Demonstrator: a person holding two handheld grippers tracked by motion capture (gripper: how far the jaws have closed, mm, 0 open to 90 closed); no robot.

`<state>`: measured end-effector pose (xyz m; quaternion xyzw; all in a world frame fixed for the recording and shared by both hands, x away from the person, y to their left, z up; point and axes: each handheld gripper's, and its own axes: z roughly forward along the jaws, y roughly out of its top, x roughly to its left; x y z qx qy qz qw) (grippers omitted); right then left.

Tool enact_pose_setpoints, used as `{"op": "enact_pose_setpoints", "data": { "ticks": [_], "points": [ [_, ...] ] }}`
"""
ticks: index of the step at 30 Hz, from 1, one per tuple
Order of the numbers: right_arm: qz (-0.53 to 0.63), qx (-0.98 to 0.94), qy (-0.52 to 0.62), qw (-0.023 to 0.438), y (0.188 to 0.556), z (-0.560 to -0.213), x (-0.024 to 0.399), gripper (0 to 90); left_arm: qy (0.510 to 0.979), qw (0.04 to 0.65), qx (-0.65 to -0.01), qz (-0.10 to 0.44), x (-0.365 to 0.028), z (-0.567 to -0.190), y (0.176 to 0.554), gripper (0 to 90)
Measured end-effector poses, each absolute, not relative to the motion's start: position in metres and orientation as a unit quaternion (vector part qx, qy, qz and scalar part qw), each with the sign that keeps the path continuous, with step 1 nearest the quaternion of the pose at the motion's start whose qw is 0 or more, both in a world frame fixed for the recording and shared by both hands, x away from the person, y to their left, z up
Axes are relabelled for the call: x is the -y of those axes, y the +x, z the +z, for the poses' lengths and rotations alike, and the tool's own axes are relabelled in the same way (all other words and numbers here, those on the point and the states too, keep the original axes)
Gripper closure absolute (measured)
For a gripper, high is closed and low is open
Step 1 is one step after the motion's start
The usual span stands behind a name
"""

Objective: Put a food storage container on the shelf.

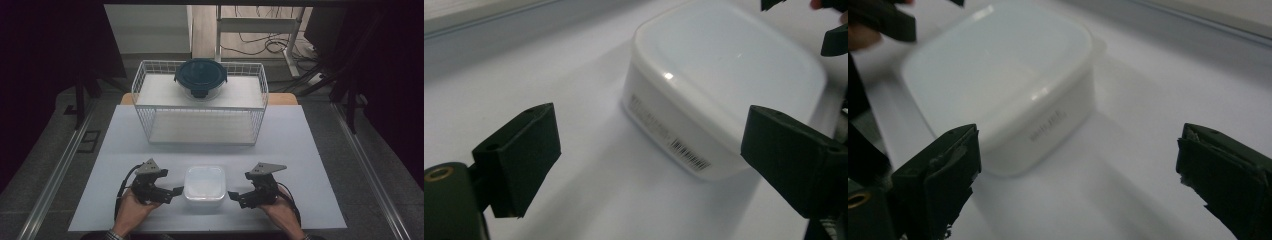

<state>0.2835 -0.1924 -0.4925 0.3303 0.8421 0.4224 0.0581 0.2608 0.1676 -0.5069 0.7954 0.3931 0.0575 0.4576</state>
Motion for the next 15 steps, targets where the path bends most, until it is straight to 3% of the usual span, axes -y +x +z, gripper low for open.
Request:
{"op": "enact_pose_setpoints", "data": {
  "ticks": [7,12,15],
  "points": [
    [0.432,-0.832,0.347,0.018,0.286,-0.473,0.175,0.5,0.788,0.483,-0.379,0.035,-0.159,-0.5,0.266,5.5],
    [0.397,-0.847,0.352,-0.01,0.292,-0.478,0.159,7.4,0.801,0.469,-0.371,0.038,-0.146,-0.501,0.273,8.7],
    [0.39,-0.849,0.358,0.001,0.298,-0.485,0.15,12.0,0.802,0.467,-0.371,0.028,-0.141,-0.505,0.278,10.8]
  ]
}}
